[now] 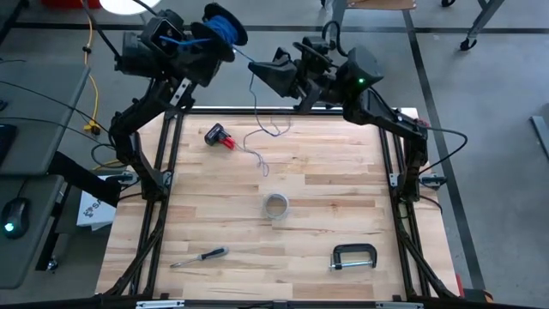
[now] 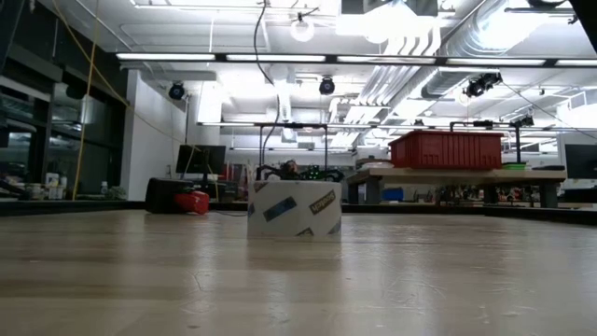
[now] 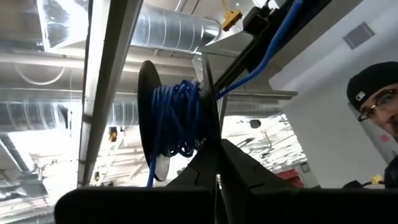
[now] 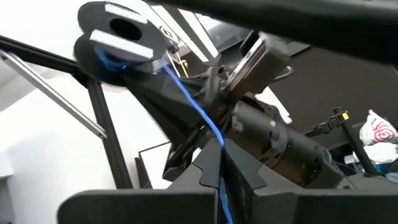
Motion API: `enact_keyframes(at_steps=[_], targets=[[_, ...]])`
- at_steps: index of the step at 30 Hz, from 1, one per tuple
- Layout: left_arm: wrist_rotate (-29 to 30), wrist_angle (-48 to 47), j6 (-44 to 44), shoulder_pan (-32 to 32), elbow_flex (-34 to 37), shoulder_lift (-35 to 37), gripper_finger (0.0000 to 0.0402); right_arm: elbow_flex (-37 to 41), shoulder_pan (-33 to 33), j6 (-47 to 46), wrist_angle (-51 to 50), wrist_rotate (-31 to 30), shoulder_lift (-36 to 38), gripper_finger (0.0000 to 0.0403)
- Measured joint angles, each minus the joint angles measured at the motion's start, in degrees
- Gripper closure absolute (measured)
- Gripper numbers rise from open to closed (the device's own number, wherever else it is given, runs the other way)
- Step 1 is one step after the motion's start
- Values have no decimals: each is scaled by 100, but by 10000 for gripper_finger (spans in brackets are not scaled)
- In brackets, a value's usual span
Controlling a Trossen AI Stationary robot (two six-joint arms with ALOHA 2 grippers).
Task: Coil cords
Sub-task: Coil the blue wire on the spool
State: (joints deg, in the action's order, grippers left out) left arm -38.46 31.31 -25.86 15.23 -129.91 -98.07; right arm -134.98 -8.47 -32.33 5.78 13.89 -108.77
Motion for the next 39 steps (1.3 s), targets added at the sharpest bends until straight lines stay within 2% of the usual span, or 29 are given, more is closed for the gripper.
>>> enact_keyframes(at_steps=[4,7,10,17,20,27,33,37,39], targets=[[5,58,-4,1,0,-2,401,0,-37,-19,7,228,3,403],[9,504,-82,1,2,-2,401,-1,-48,-20,75,363,38,403],[99,681,215,67,2,28,400,-2,-44,-20,104,524,88,403],[582,-57,1590,283,2,158,400,-2,-5,-18,204,604,131,403],[772,-303,1814,348,-1,182,400,-2,-4,48,227,605,169,403],[627,-1284,1139,490,-22,390,400,4,-63,234,177,627,354,403],[590,-2302,1121,677,-20,707,400,2,-98,395,15,600,430,398],[578,-2590,727,731,-20,909,400,4,-131,564,-519,537,420,356],[573,-2869,539,736,-22,1006,400,2,-131,724,-855,311,422,326]])
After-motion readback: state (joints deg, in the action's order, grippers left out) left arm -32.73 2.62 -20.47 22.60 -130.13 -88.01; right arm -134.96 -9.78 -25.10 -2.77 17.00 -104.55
